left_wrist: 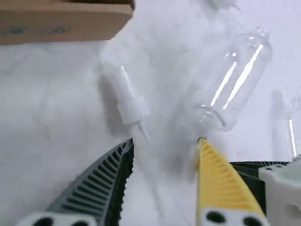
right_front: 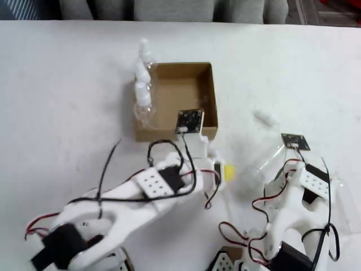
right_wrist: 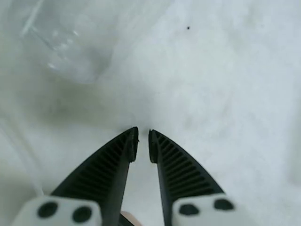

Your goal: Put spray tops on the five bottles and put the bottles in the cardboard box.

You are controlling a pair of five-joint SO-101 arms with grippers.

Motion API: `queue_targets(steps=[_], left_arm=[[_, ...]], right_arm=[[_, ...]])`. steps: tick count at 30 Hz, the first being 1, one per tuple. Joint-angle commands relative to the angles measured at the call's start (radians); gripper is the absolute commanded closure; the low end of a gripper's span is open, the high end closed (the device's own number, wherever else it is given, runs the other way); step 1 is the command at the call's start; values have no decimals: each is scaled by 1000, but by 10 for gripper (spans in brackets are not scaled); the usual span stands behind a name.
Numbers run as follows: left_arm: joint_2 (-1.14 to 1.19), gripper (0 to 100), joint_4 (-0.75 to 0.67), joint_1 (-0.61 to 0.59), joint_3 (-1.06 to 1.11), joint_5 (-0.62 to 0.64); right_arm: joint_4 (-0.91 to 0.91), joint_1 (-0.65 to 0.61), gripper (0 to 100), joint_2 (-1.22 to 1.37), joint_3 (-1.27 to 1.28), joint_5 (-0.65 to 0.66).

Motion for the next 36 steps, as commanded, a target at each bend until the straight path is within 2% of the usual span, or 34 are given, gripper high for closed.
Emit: queue_targets(steps=[1,21,36], left_arm=[[76,789,-29,-36,-107,49],[392,789,-21,-81,-311,48],[420,794,-21,-48,-319,49]], right_arm=[[-10,-22,982,-18,-3,15],[-12,-19,982,-19,8,15],[-12,-22,982,-19,15,54]])
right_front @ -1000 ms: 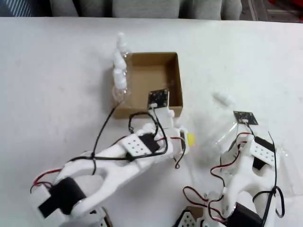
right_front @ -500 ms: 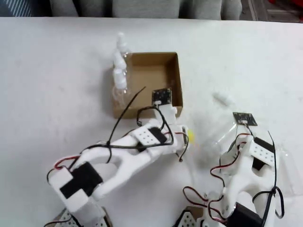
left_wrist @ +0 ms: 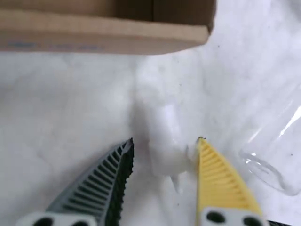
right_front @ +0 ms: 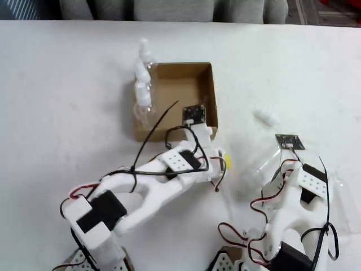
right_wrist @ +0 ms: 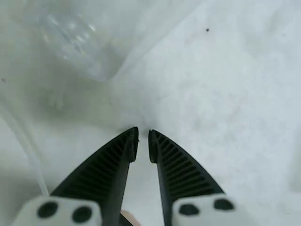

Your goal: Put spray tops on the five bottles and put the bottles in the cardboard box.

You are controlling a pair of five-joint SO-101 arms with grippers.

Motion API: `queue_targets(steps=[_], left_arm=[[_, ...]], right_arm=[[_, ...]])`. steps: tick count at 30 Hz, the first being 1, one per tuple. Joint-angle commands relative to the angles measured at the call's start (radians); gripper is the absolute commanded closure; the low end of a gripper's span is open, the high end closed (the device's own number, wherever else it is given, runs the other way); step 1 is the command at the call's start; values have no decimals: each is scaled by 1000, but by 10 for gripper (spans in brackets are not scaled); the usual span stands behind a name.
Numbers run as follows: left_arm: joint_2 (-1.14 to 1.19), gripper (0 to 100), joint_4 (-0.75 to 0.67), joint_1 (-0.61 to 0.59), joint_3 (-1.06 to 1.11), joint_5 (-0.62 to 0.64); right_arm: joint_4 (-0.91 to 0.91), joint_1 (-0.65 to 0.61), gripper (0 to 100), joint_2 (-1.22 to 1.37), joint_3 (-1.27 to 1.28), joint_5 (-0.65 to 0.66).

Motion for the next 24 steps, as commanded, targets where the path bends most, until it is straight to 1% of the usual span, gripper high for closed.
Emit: queue_targets(steps=[1,2,4,6,7,9,12,15,17,20,24], left_arm=[[-1,796,-21,18,-57,8],[-1,809,-21,24,-57,8],[-1,876,-20,41,-57,3],[-1,976,-20,58,-57,-44],[-1,985,-20,61,-57,-68],[-2,949,-20,64,-51,-69],[-7,978,-9,64,-48,-71],[-10,976,80,64,-58,-74],[-13,977,129,53,-58,-109],[-21,977,215,12,-57,-183],[-111,978,351,-54,-48,-195]], right_arm=[[-12,-8,982,-19,3,15],[-12,-8,982,-19,3,15],[-12,-8,982,-19,3,17],[-13,-8,982,-19,3,17],[-22,-8,982,-19,5,14],[-31,-8,982,-19,5,12],[-31,-8,982,-19,5,12],[-36,-8,982,-19,5,12],[-50,-8,982,-18,6,11],[-51,-7,982,-18,6,11],[-51,-5,982,-18,6,12]])
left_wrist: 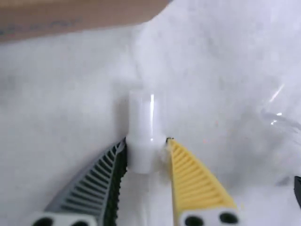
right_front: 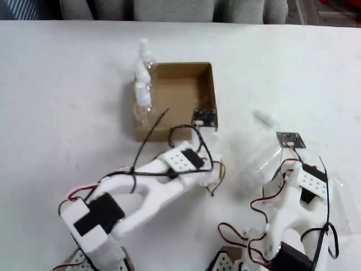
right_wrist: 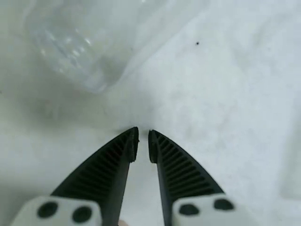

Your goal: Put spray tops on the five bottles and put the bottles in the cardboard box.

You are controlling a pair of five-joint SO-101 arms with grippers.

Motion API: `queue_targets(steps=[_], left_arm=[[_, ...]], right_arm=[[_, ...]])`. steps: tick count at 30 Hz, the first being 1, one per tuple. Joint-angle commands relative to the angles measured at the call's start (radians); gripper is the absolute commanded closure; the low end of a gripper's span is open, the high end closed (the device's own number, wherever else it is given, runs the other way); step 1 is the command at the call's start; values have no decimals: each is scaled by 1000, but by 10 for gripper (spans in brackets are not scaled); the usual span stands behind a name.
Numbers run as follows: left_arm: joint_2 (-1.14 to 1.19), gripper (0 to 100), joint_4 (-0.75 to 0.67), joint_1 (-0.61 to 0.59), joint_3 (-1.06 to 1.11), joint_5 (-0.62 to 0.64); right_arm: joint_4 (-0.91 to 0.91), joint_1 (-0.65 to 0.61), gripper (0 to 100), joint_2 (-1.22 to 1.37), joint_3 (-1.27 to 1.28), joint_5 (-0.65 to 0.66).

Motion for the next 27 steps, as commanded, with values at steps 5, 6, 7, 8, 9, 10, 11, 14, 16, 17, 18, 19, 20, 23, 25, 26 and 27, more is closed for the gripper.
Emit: queue_targets(steps=[5,6,7,8,9,10,11,14,16,17,18,19,20,23,25,26,27], left_arm=[[-252,978,190,-104,77,-120],[-289,979,189,-104,109,-153],[-326,979,189,-104,141,-184],[-360,979,189,-104,176,-209],[-394,979,189,-104,210,-222],[-423,979,189,-104,247,-235],[-449,978,189,-104,281,-245],[-509,977,189,-134,374,-245],[-527,976,187,-174,411,-245],[-529,976,187,-197,422,-245],[-527,976,186,-222,427,-245],[-522,976,186,-245,430,-247],[-519,976,180,-266,433,-253],[-510,951,160,-323,436,-384],[-507,899,160,-366,434,-491],[-509,871,161,-383,434,-525],[-509,847,164,-392,433,-531]], right_arm=[[-8,-7,982,-18,6,6],[-8,-7,982,-18,6,6],[-8,-7,982,-18,6,6],[-8,-7,982,-18,6,6],[-8,-7,982,-18,6,6],[-8,-7,982,-18,6,6],[-8,-7,982,-18,6,6],[-8,-7,982,-18,11,6],[-8,-7,982,-18,17,8],[-8,-7,982,-19,17,8],[-8,-7,982,-19,17,8],[-8,-7,982,-19,17,8],[-8,-7,982,-19,17,8],[-8,-7,982,-19,17,8],[-8,-7,982,-19,17,8],[-8,-7,982,-19,17,9],[-8,-7,982,-19,17,9]])
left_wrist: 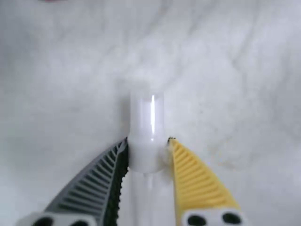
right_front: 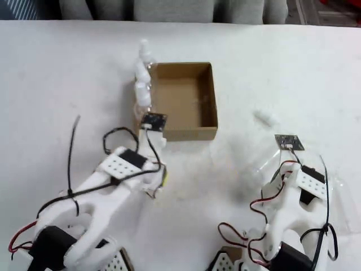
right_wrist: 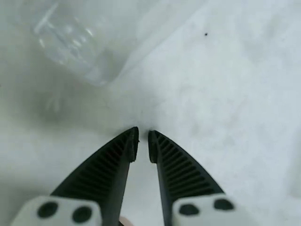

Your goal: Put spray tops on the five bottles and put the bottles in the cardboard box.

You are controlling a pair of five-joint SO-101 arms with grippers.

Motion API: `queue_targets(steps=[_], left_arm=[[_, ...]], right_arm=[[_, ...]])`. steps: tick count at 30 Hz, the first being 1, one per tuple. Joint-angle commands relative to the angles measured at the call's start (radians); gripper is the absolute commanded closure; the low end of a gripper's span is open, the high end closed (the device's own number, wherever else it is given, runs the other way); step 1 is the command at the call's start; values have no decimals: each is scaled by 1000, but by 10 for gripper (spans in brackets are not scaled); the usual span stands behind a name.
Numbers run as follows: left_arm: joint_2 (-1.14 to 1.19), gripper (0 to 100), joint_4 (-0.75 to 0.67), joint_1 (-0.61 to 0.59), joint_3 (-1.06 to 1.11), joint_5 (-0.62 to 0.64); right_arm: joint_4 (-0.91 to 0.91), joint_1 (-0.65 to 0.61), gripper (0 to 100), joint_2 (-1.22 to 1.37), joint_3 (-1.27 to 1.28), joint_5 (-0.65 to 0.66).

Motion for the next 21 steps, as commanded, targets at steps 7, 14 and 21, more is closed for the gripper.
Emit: queue_targets(steps=[7,14,21], left_arm=[[-31,771,29,-59,-11,-58],[-30,762,41,-85,-51,-60],[-5,760,140,-116,-140,-60]], right_arm=[[-8,-7,982,-19,-6,12],[-8,-8,982,-19,-6,12],[-8,-8,982,-19,-6,12]])
